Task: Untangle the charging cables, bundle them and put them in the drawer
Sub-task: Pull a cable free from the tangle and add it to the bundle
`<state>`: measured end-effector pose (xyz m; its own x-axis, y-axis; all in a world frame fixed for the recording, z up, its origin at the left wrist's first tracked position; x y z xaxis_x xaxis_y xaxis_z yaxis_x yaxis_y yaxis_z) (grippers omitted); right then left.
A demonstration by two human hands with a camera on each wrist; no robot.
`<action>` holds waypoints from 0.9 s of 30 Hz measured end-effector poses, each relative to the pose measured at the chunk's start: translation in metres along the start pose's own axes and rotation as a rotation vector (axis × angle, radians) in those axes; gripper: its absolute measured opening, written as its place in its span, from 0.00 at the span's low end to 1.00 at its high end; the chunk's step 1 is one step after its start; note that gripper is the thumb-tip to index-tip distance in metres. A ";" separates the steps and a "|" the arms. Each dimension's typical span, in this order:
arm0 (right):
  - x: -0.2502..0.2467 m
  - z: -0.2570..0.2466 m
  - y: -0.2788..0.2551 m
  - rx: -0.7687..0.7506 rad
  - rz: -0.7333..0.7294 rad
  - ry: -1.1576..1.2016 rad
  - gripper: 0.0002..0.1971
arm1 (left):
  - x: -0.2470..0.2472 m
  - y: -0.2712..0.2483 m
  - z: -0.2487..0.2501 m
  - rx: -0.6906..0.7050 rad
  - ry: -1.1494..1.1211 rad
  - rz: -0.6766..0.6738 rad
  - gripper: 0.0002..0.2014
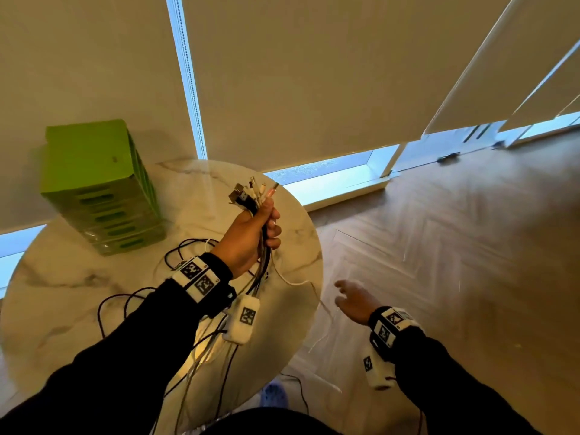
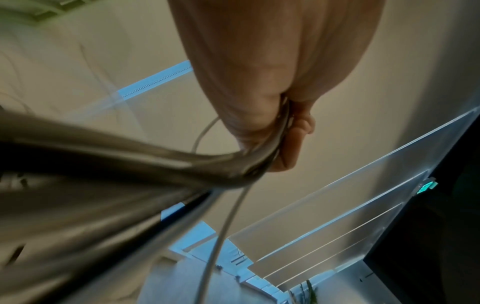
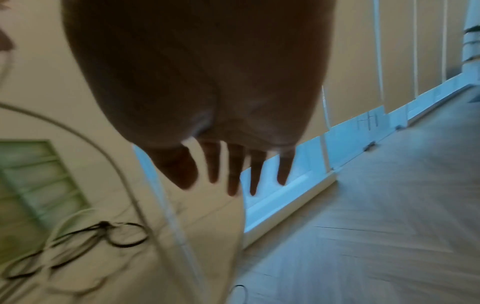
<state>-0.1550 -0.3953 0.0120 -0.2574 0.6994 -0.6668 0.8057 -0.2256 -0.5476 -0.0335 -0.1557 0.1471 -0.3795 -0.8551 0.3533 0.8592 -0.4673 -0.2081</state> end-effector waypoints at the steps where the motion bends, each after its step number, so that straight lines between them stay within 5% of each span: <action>1: 0.005 -0.018 -0.007 -0.120 -0.003 0.101 0.23 | 0.003 0.000 -0.004 -0.011 0.001 -0.016 0.17; 3: 0.014 -0.063 -0.028 -0.332 -0.094 0.317 0.21 | 0.008 0.001 -0.012 -0.023 0.020 -0.033 0.17; 6: 0.026 -0.109 -0.051 -0.450 -0.241 0.475 0.09 | 0.011 0.003 -0.020 -0.037 0.068 -0.039 0.17; 11: 0.018 -0.120 -0.057 -0.543 -0.068 0.402 0.16 | 0.008 0.009 -0.018 -0.006 0.284 -0.002 0.16; 15: -0.011 -0.095 -0.046 -0.478 0.220 0.449 0.14 | 0.003 0.014 -0.016 -0.010 0.393 -0.012 0.18; 19: -0.040 -0.059 -0.024 -0.209 0.407 0.575 0.16 | 0.001 0.017 -0.017 -0.040 0.432 0.036 0.18; 22: -0.036 -0.028 -0.013 0.134 0.096 0.270 0.15 | 0.002 0.020 -0.018 -0.064 0.276 -0.016 0.17; 24: -0.024 -0.020 -0.014 0.255 -0.121 0.070 0.35 | 0.009 0.019 -0.014 -0.071 0.212 -0.070 0.16; 27: -0.015 -0.053 -0.025 -0.003 -0.277 0.200 0.57 | 0.022 0.014 -0.009 -0.059 0.279 -0.154 0.17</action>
<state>-0.1429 -0.3643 0.0624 -0.3572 0.8532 -0.3801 0.7215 -0.0064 -0.6924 -0.0329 -0.1833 0.1434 -0.5896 -0.7983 0.1230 0.7664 -0.6010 -0.2270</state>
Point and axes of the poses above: each hand's wrist, its own y-axis towards the middle knuckle, its own x-axis out of the palm, z = x × y, the point moved 3 cm from there along y, towards the middle knuckle, and after that the axes turned 11 degrees about y, right-handed, at the moved point
